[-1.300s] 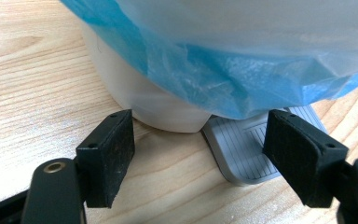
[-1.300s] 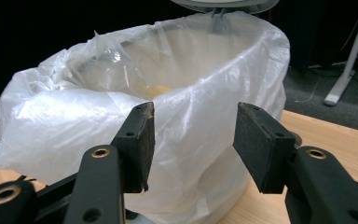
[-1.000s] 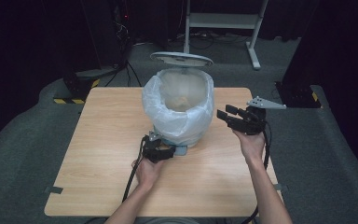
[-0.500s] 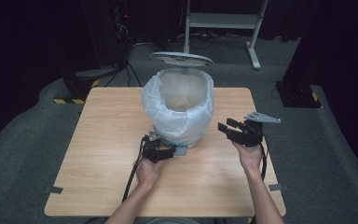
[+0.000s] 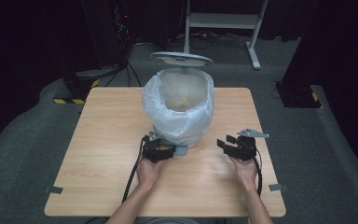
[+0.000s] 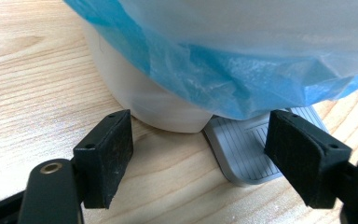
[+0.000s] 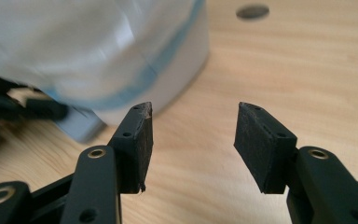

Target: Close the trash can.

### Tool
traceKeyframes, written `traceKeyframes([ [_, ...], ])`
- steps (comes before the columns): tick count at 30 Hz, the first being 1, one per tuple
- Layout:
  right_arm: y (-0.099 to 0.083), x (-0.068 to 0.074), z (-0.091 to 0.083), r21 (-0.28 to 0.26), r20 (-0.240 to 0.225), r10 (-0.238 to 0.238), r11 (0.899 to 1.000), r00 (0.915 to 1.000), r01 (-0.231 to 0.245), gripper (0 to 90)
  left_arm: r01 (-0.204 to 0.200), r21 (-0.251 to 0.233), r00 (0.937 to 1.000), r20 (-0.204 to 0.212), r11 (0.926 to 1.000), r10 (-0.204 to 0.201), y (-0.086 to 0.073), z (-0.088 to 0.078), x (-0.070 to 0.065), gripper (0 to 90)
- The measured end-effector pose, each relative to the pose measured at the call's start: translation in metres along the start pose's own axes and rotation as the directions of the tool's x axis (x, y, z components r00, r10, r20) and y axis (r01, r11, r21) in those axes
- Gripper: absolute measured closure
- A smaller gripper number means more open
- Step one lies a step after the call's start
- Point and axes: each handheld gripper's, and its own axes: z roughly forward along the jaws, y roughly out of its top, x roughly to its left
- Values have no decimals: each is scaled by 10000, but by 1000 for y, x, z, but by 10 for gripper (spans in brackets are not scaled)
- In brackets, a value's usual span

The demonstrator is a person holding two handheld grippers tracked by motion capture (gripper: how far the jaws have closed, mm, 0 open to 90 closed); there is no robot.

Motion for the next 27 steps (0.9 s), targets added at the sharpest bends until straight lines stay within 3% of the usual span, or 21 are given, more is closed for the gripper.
traceKeyframes([
  [2,-7,0,5,251,341,-177,9995,9993,169,467,-8,-17,10000,-9,10000,8,0,0,0,237],
  [5,-16,-2,11,434,475,-125,9990,9988,105,464,-107,-52,9999,-49,9999,107,0,-1,-1,246],
  [13,-33,-3,28,1085,1380,-499,9935,9892,350,434,159,-45,9997,175,9999,-158,0,0,1,244],
  [14,-32,-3,31,1488,1634,-821,9872,9831,577,408,181,-68,9996,199,9998,-180,0,0,2,243],
  [16,-32,0,33,1660,2016,-1253,9818,9714,922,393,216,-75,9995,231,9997,-214,0,0,3,239],
  [21,-30,-2,36,1714,2037,-1152,9819,9722,805,349,294,-56,9990,328,9996,-292,0,0,4,215],
  [25,-30,-2,36,1734,2011,-1159,9815,9727,811,334,-164,-135,9986,503,9998,171,-1,-7,0,144],
  [27,-30,-2,36,1740,2006,-1172,9813,9727,823,330,-147,-198,9984,550,9997,157,-2,-13,1,138],
])
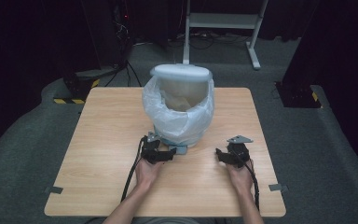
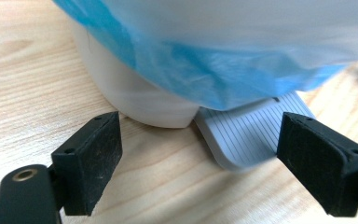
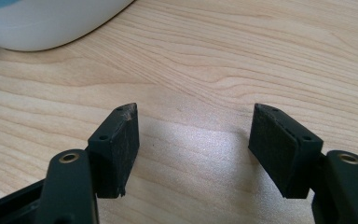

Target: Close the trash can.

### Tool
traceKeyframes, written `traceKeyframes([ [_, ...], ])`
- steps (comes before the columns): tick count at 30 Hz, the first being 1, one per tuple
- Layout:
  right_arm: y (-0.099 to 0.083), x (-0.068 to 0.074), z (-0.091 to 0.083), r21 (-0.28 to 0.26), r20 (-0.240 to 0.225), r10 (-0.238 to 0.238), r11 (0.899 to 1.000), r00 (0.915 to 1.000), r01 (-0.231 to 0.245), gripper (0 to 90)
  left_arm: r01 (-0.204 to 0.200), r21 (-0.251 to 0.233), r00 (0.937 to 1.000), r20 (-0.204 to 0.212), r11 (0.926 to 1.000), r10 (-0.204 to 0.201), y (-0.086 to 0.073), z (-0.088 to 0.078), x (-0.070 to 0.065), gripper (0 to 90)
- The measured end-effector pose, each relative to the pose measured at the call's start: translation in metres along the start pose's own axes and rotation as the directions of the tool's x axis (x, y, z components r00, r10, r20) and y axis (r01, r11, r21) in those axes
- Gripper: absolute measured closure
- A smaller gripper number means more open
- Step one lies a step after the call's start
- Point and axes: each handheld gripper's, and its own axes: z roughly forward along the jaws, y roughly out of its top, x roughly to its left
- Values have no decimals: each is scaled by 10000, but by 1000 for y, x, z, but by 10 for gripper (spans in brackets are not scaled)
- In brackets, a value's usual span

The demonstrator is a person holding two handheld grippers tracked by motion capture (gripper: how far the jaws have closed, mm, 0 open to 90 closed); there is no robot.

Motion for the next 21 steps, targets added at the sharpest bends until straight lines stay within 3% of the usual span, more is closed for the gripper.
traceKeyframes([
  [3,0,0,0,3,-5,2,10000,10000,-2,327,5,1,9999,-124,10000,-5,-4,-7,2,138],
  [11,0,0,0,16,-18,-9,10000,10000,9,323,-18,265,9954,-959,9996,43,-17,-24,21,146],
  [13,0,0,0,18,-21,-10,10000,10000,10,323,-122,474,9913,-1301,9988,182,-20,-25,27,151],
  [15,0,0,0,21,-26,-13,10000,10000,13,323,-403,632,9833,-1747,9972,508,-21,-26,30,160],
  [21,0,0,0,20,-25,-9,10000,10000,9,323,-689,837,9720,-2188,9941,858,-21,-27,32,182],
])
